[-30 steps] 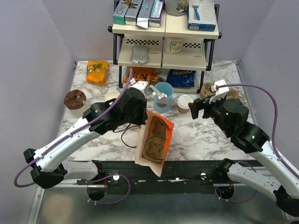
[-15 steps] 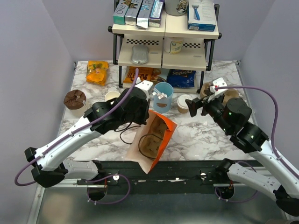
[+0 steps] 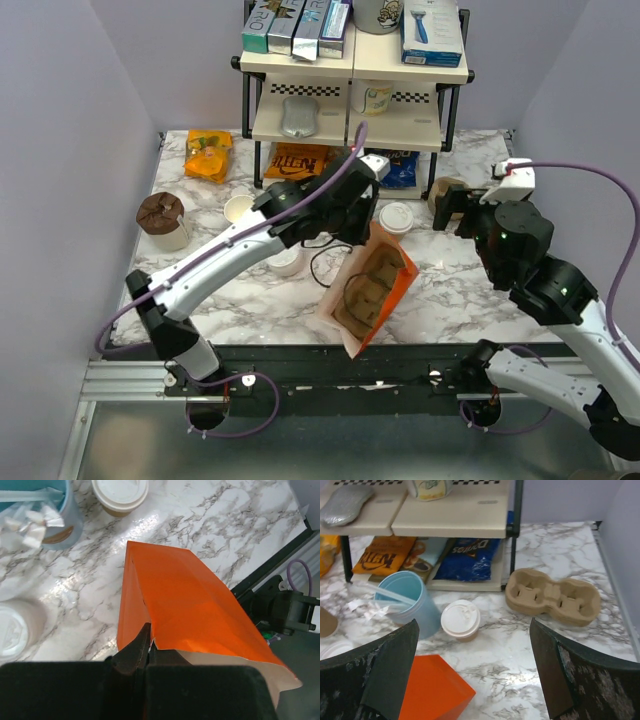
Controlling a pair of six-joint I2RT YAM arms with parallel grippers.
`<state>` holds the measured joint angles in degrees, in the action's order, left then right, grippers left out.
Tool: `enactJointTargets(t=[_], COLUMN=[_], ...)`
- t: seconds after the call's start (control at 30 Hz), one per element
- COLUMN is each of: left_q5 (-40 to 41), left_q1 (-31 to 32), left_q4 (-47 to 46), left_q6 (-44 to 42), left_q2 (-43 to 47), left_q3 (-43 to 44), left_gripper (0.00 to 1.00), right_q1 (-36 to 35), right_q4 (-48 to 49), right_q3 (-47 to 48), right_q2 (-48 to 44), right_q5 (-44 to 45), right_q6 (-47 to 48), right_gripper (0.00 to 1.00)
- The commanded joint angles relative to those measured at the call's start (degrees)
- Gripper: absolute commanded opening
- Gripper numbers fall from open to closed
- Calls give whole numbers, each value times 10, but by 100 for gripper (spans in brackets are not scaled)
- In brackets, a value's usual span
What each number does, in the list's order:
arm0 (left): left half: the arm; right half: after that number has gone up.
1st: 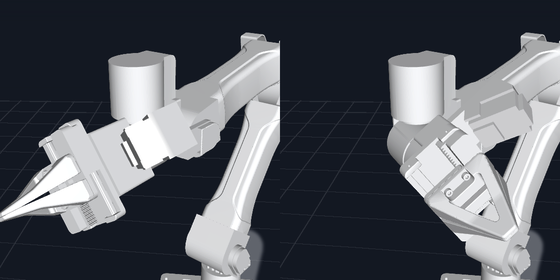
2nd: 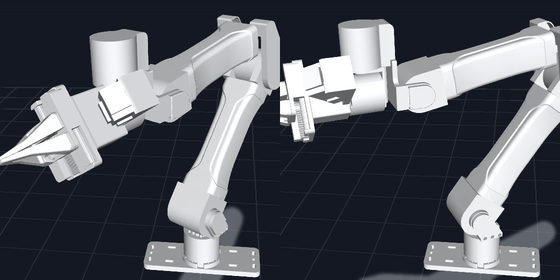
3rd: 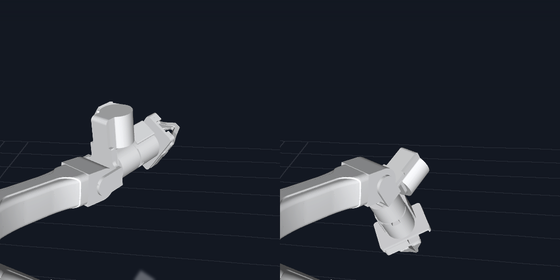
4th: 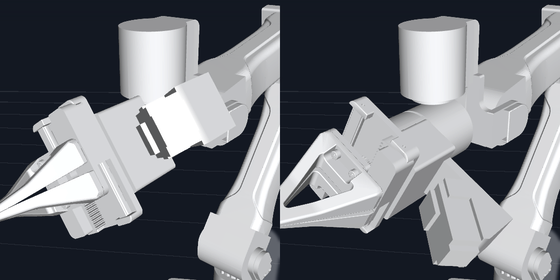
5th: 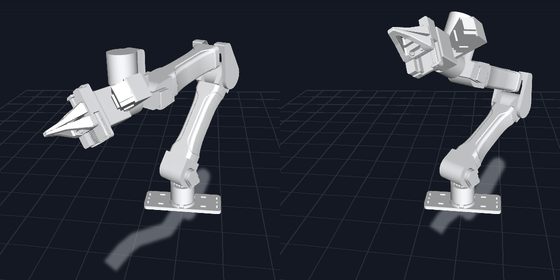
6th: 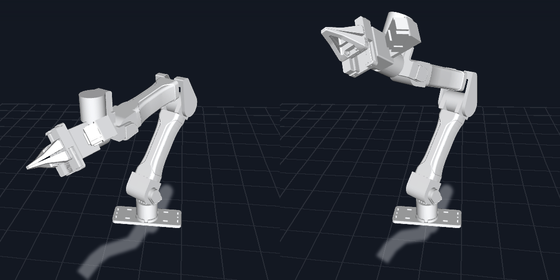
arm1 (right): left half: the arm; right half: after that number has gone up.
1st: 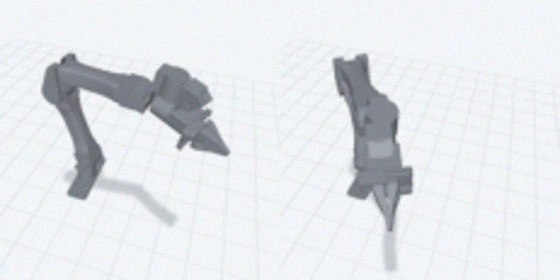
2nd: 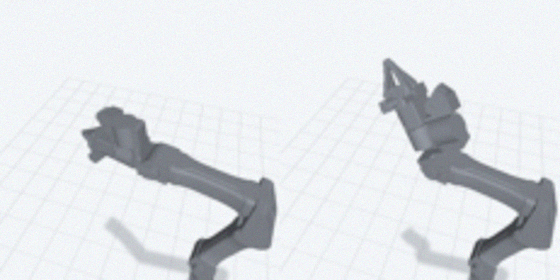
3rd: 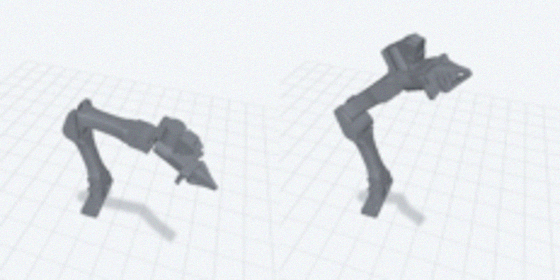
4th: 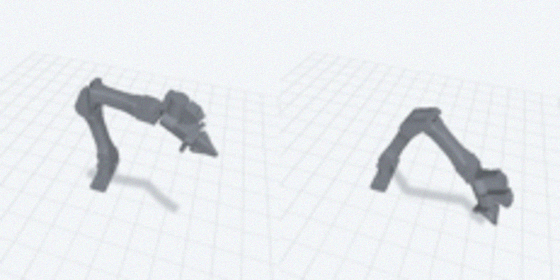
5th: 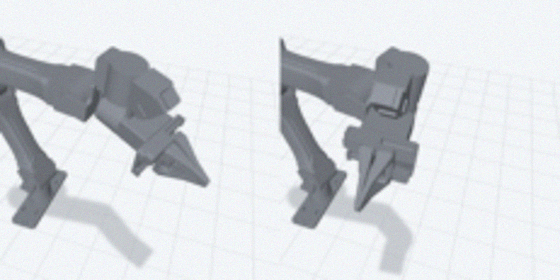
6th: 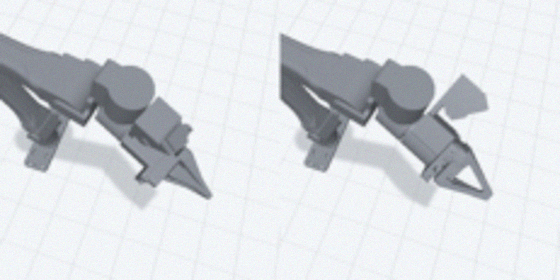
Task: Pack the takeout coffee
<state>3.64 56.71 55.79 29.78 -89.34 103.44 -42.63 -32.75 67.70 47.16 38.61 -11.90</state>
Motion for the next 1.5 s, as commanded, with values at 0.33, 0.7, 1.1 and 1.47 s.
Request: enactJointTargets(t=[0.33, 0.7, 1.1, 1.47], left_q5=[-141, -139, -82, 25], left_q1=[21, 19, 7, 7], left_q4=[-11, -61, -73, -94], left_q6=[-11, -15, -38, -33], left_q2=[-274, -282, -183, -45], left_q3=[294, 319, 260, 130], left_gripper=[3, 74, 99, 99], right_q1=[3, 3, 3, 3], right_q4=[-4, -6, -18, -81], right_q3=[-49, -46, -31, -12], right_q2=[-116, -114, -115, -98], right_q5=[86, 76, 37, 23], right_q6=[-12, -3, -21, -96], right_gripper=[100, 100, 100, 100])
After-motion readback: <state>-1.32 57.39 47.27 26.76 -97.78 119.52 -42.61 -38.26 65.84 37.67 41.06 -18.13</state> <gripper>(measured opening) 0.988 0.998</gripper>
